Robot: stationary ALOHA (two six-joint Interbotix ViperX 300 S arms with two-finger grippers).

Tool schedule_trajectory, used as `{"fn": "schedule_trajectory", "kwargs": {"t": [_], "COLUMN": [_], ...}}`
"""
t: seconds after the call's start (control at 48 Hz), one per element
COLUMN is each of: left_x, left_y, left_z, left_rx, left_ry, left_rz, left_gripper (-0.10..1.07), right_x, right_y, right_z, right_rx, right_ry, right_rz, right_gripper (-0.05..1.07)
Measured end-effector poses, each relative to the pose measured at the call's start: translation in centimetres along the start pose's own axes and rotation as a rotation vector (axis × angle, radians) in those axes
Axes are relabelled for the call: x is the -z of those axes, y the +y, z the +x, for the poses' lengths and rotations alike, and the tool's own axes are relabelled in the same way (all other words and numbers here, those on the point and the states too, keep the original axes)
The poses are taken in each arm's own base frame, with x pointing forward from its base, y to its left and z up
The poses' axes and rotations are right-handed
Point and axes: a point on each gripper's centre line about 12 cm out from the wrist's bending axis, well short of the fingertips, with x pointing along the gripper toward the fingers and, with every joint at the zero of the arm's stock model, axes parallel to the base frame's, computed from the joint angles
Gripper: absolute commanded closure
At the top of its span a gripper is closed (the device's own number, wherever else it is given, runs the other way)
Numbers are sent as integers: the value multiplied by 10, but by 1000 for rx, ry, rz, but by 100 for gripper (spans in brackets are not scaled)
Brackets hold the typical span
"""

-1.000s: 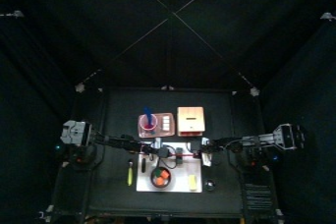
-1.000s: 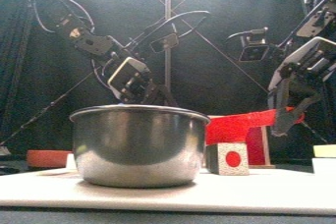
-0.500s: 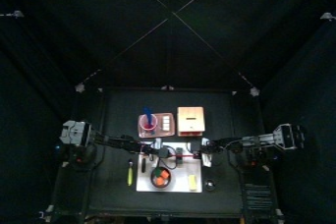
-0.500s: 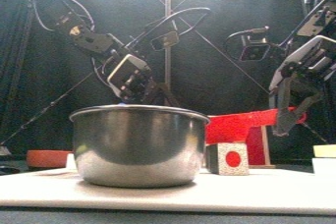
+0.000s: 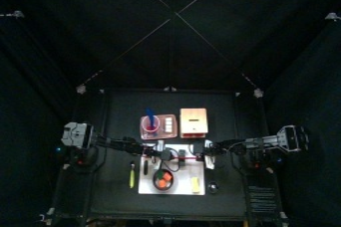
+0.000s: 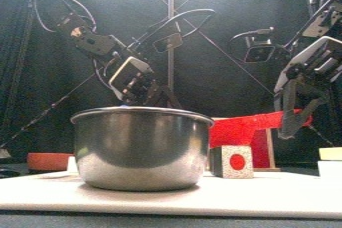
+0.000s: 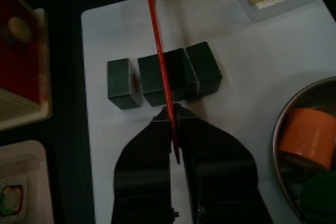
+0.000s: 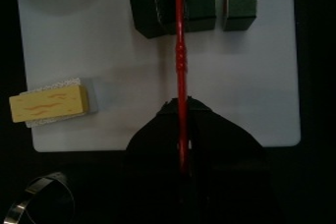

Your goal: Cut green sushi roll

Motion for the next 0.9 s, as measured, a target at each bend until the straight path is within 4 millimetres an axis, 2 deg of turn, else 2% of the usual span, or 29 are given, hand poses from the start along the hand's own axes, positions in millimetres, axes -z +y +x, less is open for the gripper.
{"fn": "schedule_trajectory", "kwargs": {"t": [0.375,0.896], "left_x": [6,16], "left_y": [0,-2], "left_z": [4,11], "left_rx": [1,8], "left_ry": [20,58], "left_rz": [-1,-1], "left_gripper": [60,60], "right_x": [2,22], "right_y": [-3,0], "right_z": [5,39], "right_rx": [11,-2], "right_ry": [22,168], "right_rz": [-8,37], "right_gripper": [67,68]}}
